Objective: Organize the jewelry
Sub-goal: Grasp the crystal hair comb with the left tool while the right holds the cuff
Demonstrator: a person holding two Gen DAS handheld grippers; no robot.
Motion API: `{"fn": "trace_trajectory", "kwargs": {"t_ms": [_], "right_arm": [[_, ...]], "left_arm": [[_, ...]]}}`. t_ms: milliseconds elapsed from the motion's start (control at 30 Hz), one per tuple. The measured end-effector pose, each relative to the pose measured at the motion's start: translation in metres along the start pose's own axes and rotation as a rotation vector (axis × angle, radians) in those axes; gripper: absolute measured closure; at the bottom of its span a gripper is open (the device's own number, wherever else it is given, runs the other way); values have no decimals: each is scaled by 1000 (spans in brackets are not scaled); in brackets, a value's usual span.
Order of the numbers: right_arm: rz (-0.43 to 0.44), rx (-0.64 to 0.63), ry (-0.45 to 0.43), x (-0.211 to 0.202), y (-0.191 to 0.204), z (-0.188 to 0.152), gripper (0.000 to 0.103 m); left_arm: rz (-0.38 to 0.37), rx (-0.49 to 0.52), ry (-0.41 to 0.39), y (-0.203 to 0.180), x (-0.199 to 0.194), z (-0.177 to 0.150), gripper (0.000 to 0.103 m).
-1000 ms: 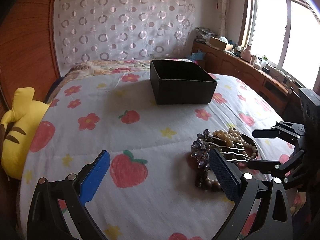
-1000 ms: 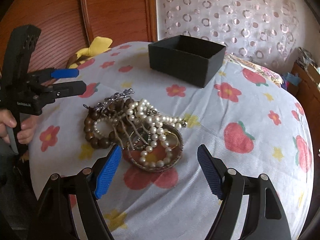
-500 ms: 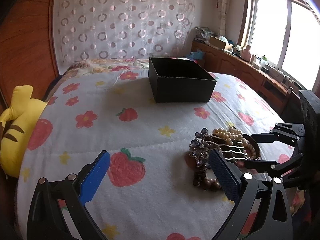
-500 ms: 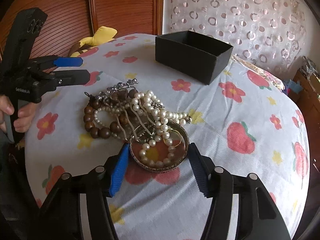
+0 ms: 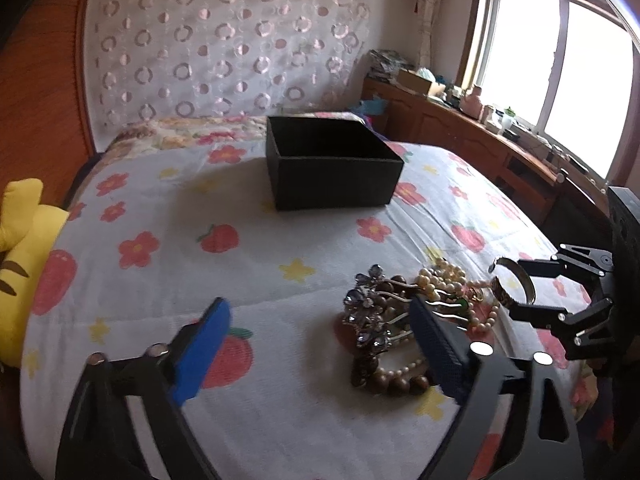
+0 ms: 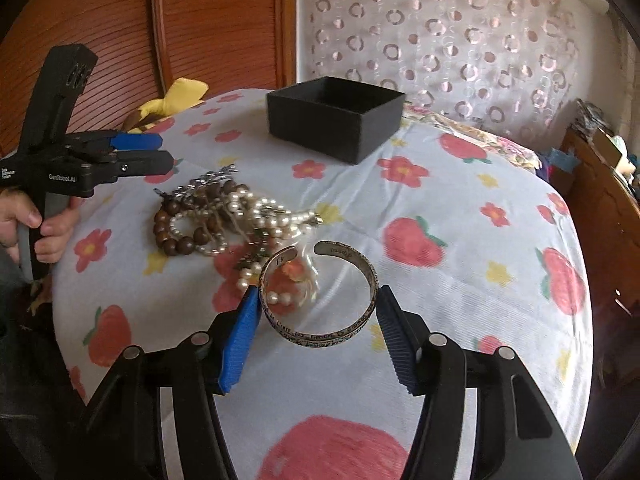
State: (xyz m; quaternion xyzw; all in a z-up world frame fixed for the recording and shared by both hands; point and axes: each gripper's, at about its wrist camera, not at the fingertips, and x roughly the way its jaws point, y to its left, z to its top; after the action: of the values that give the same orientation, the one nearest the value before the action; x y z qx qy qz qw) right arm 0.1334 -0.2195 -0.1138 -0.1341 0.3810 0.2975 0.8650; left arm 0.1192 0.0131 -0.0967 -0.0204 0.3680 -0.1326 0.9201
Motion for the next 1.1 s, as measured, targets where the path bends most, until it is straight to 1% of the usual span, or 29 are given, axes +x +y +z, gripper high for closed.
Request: {"fn": "trace_trajectory", "kwargs": {"t_ms": [33,200,267,400,533,667,867,933,967,1067,1100], "right_arm": [[-1,0,2,1,-1,0,41],[-26,-9,6,6,-4,2,41],[-33,-8,4,7,-5,3,41],[-41,3,8,15,-10,5,41],[-20,34,3,19,-16,6,41],[-7,49,2,19,-19,5,41],[-2,51,3,20,-18,6,41],[0,53,3,20,-18,6,41],[0,52,3,20,-18,6,41],[1,54,4,20,-18,5,41],[1,53,3,20,-18,5,41]], "left_arm": [[-11,0,16,-1,4,1,27],[-43,16,70,-6,19,5,47],[-54,22,88,-10,25,7,51],[-59,28,110,-14,33,11,56],[-68,21,123,-14,39,17,57],[-102,-7,135,-11,43,17,58],[-179,-70,139,-5,45,15,71],[-175,-72,137,-5,47,16,75],[-175,-72,135,-5,47,16,79],[-178,-65,131,-6,45,14,80],[-169,-60,127,-6,44,15,83]]}}
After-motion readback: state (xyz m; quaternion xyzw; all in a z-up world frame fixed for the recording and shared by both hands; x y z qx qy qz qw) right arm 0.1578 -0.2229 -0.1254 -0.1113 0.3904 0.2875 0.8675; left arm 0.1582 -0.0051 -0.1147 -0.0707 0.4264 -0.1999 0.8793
